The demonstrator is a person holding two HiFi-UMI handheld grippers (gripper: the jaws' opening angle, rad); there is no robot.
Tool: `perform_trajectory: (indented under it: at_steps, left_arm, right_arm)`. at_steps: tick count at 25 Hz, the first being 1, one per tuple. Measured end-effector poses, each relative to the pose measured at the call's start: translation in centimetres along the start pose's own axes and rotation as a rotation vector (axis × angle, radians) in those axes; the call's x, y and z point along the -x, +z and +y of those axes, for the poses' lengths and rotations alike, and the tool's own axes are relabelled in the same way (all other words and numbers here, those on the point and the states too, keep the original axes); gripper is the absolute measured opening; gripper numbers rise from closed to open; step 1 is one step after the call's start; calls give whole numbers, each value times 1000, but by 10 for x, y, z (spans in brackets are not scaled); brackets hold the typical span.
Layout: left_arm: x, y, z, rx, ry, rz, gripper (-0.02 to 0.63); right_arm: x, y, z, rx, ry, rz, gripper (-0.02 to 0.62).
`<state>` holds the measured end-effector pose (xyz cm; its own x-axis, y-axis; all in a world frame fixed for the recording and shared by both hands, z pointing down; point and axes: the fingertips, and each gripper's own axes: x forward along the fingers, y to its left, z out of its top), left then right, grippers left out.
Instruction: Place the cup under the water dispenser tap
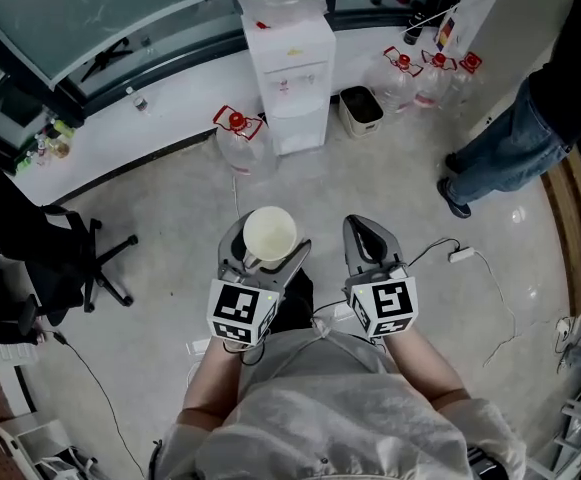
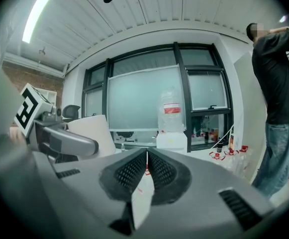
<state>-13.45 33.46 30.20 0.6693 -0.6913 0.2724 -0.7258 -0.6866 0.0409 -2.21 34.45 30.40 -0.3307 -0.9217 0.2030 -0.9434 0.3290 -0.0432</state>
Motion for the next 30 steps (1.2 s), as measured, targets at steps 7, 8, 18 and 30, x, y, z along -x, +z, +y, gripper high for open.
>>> perform_trajectory:
  at_steps: [7, 8, 18, 30]
  left_arm:
    - [-77, 18, 60, 8, -55, 1, 443]
    - [-90, 21, 71, 8, -62, 4, 443]
    - [-196, 38, 165, -38, -117, 42, 443]
    - [-280, -7, 208, -24, -59, 90, 443]
  right_arm:
    - [-85, 18, -34, 1, -30, 23, 29]
    - [-100, 21, -40, 5, -36, 25, 29]
    - [-228, 31, -87, -5, -77, 91, 29]
    - [-317, -22, -131, -32, -14, 208, 29]
